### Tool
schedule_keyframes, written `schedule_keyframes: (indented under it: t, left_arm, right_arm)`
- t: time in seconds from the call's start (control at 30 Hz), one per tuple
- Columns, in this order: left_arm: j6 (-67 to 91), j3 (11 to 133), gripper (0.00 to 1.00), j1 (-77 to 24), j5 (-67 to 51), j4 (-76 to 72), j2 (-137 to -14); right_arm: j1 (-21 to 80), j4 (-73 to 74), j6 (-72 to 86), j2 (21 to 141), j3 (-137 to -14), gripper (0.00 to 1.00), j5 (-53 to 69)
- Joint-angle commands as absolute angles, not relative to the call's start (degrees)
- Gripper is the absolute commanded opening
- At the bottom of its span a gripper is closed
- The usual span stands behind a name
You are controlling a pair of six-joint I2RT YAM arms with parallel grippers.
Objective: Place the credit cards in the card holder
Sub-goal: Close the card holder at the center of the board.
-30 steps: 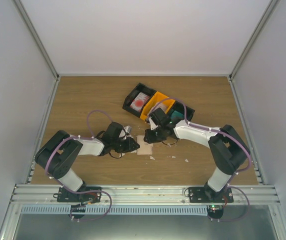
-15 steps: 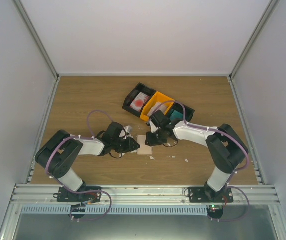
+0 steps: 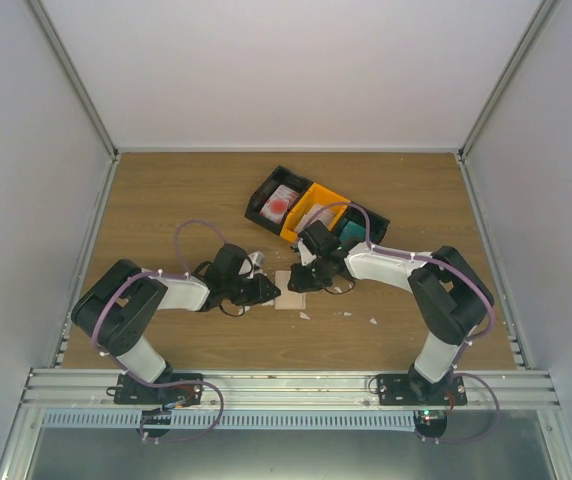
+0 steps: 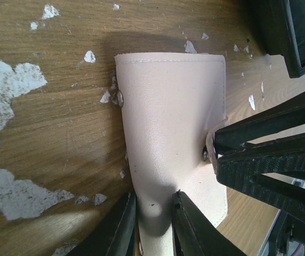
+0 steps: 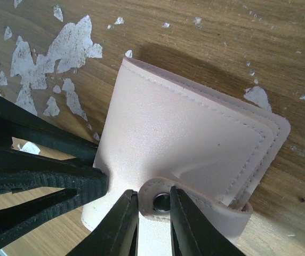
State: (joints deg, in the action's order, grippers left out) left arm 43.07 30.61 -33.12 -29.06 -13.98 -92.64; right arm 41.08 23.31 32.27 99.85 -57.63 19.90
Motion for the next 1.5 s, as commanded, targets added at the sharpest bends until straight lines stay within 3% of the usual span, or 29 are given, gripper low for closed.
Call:
schedule_keyframes:
  t: [0.0, 0.4, 1.1, 1.27, 1.47]
  left_arm:
    - [42.75, 30.06, 0.22, -33.93, -26.54, -10.29, -95.36]
    - [42.77, 30.06, 0.21, -34.13, -26.68, -10.70, -95.59]
    - [43.26, 30.45, 0.17, -34.50, -26.83, -11.65, -95.91]
    - [42.01, 31.75, 0.22, -34.47, -24.35, -9.05, -90.92]
    - [37.27, 35.48, 0.44, -34.40, -16.42, -0.70, -80.07]
  right_arm:
    - [40.78, 21.33, 33.18, 100.61, -57.09, 0.18, 22.16]
    - [40.78, 24.86, 30.85, 102.12, -57.75, 0.08, 20.47]
    - [46.02, 35.46, 28.81, 107.75, -62.50, 0.03, 5.57]
    - [45.44, 32.01, 29.86, 100.11, -65.56, 0.12, 2.83]
    - [44.56, 31.39, 31.58, 86.20, -63.55, 0.35, -9.30]
